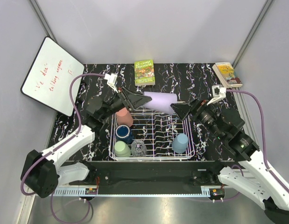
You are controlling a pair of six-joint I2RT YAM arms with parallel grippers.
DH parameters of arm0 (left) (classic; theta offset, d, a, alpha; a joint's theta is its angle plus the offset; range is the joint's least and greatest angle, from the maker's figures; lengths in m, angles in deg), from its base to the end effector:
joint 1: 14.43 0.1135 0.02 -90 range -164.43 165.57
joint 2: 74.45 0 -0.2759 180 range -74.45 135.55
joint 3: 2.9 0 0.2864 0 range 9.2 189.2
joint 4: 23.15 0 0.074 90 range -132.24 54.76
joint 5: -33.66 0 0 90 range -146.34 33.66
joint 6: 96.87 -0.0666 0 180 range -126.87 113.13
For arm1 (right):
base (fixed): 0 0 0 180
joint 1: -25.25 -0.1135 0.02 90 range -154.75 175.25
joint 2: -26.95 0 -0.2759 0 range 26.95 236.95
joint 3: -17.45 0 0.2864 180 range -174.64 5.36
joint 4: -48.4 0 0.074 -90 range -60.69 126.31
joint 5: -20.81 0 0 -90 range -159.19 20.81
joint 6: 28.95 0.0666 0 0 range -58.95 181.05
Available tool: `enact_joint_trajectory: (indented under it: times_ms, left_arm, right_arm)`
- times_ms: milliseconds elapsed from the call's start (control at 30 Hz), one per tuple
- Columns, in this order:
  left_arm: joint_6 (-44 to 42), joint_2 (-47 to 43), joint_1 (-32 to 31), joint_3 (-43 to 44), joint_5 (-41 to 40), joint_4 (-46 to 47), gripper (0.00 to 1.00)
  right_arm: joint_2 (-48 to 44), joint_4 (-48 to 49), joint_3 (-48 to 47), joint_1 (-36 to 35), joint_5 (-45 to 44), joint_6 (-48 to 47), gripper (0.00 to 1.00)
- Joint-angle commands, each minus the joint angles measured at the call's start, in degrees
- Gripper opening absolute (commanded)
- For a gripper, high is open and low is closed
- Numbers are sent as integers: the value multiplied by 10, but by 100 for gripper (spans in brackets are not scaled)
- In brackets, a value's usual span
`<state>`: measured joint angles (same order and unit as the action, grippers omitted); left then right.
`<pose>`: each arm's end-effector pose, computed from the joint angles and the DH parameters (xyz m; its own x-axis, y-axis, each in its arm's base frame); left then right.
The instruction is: Unload the cups from the dish rack
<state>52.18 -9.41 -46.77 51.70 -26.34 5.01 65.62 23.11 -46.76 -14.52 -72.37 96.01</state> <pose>0.2447 -0.1943 0.3518 -0.6102 -0.4927 -0.6204 0.6657 0.1056 -0.7387 0.1588 0.1273 0.4100 -0.3388 0.4624 -0.8194 -0.4904 0.6564 0.5732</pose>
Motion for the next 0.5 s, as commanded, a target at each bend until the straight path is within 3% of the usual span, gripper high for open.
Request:
enact_joint_trajectory:
  times_ms: [0, 167, 367, 467]
  left_arm:
    - [32, 5, 3, 1, 37, 96, 0]
    - [47, 16, 3, 2, 54, 115, 0]
    - [49, 16, 3, -3, 63, 118, 0]
    - [47, 18, 3, -4, 66, 117, 0]
  right_arm:
    - [23, 62, -3, -2, 48, 11, 92]
    - [68, 103, -8, -3, 91, 21, 88]
    - [97, 153, -4, -4, 117, 30, 56]
    - [103, 163, -2, -3, 125, 33, 30]
